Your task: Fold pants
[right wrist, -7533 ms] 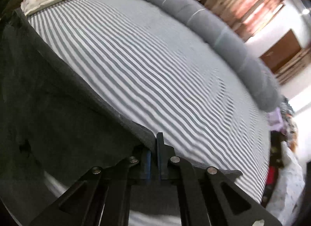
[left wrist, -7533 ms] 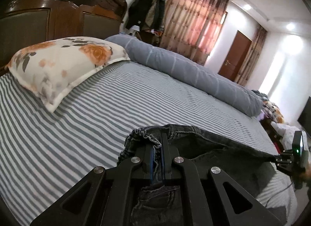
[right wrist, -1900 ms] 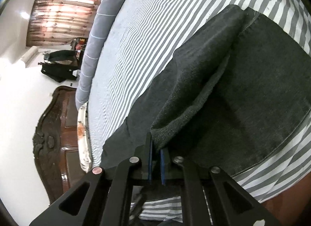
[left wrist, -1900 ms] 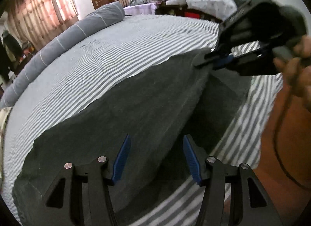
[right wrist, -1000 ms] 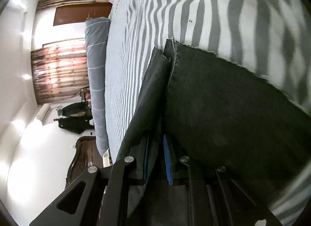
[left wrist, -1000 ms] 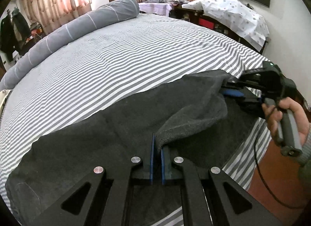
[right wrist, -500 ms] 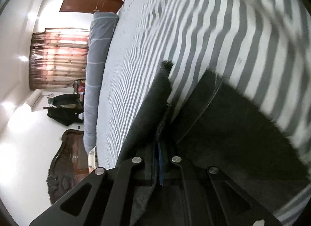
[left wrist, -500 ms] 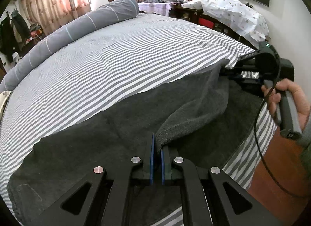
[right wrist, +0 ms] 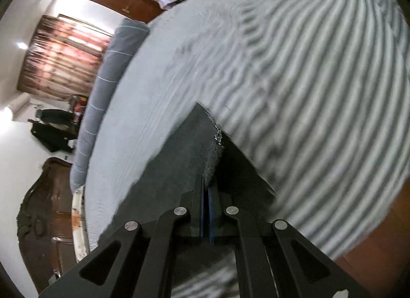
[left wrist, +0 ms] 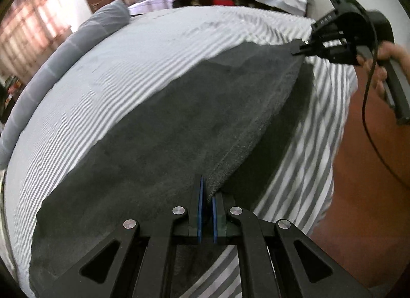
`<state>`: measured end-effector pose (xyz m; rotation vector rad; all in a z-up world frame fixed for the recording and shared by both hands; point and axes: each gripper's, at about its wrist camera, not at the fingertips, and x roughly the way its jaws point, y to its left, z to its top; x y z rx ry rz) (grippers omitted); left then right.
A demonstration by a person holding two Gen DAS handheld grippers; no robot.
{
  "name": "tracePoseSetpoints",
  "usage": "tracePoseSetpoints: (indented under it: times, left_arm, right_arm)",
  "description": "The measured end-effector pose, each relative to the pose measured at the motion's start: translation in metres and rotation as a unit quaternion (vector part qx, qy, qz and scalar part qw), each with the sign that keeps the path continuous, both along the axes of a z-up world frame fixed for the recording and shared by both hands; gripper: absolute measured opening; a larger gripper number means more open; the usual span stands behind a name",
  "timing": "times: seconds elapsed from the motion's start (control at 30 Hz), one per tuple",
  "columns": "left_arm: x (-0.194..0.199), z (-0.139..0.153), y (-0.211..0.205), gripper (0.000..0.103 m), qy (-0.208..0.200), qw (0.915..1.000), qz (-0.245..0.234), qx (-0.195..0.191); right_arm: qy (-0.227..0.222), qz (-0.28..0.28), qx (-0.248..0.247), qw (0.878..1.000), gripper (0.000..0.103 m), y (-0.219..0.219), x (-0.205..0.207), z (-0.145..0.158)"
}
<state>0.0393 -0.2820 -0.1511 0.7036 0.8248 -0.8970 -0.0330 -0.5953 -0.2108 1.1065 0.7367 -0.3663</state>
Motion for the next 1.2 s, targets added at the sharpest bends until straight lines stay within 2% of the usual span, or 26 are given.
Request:
tracePoseSetpoints:
  times: [0.13,0.3,0.57,0.63,0.67,0.73,0.77,0.83,0.93,1.0,1.07,1.13,1.2]
  left_arm:
    - [-0.005,-0.01,0.004,0.006,0.015,0.9998,-0.013,-0.001]
    - [-0.006,-0.015,0.007,0.006,0.036,0.9992,-0.016,-0.011]
    - [0.016,-0.03,0.009,0.009,0.108,0.9932,0.038,-0.021]
    - [0.02,-0.027,0.011,0.017,0.126,0.9905,0.047,-0.029]
    - [0.021,-0.024,0.013,0.021,0.133,0.9892,0.051,-0.036]
    - [0.022,-0.016,0.018,0.035,0.136,0.9882,0.054,-0.047]
    - [0.023,-0.009,0.023,0.038,0.137,0.9873,0.056,-0.057]
    - [0.027,0.002,0.035,0.043,0.139,0.9853,0.063,-0.076]
    - [0.042,0.025,0.064,0.045,0.136,0.9792,0.094,-0.117]
    - [0.062,0.039,0.091,0.047,0.124,0.9727,0.137,-0.14]
    - [0.084,0.048,0.121,0.047,0.108,0.9633,0.191,-0.155]
    - [0.11,0.053,0.151,0.047,0.08,0.9521,0.252,-0.154]
    - [0.129,0.052,0.175,0.047,0.07,0.9406,0.298,-0.147]
  right_arm:
    - [0.005,-0.013,0.009,1.0,0.004,0.002,-0.015,-0.01]
    - [0.023,-0.015,-0.006,1.0,0.004,0.006,-0.022,-0.014]
    - [0.064,-0.025,0.014,0.998,0.006,0.008,-0.022,-0.035]
    - [0.065,-0.029,0.018,0.997,0.012,0.007,-0.024,-0.031]
    - [0.065,-0.029,0.019,0.997,0.018,0.007,-0.024,-0.027]
    - [0.075,-0.036,0.006,0.997,0.031,0.007,-0.027,-0.015]
    - [0.079,-0.039,-0.005,0.996,0.04,0.008,-0.029,-0.008]
    - [0.088,-0.047,-0.026,0.995,0.041,0.009,-0.035,0.007]
    - [0.088,-0.058,-0.054,0.993,0.041,0.01,-0.044,0.032]
    - [0.075,-0.048,-0.07,0.994,0.041,0.015,-0.038,0.051]
    - [0.066,-0.019,-0.082,0.994,0.041,0.025,-0.022,0.067]
    - [0.056,0.027,-0.096,0.994,0.041,0.041,0.008,0.082]
    - [0.048,0.083,-0.105,0.99,0.041,0.066,0.048,0.095]
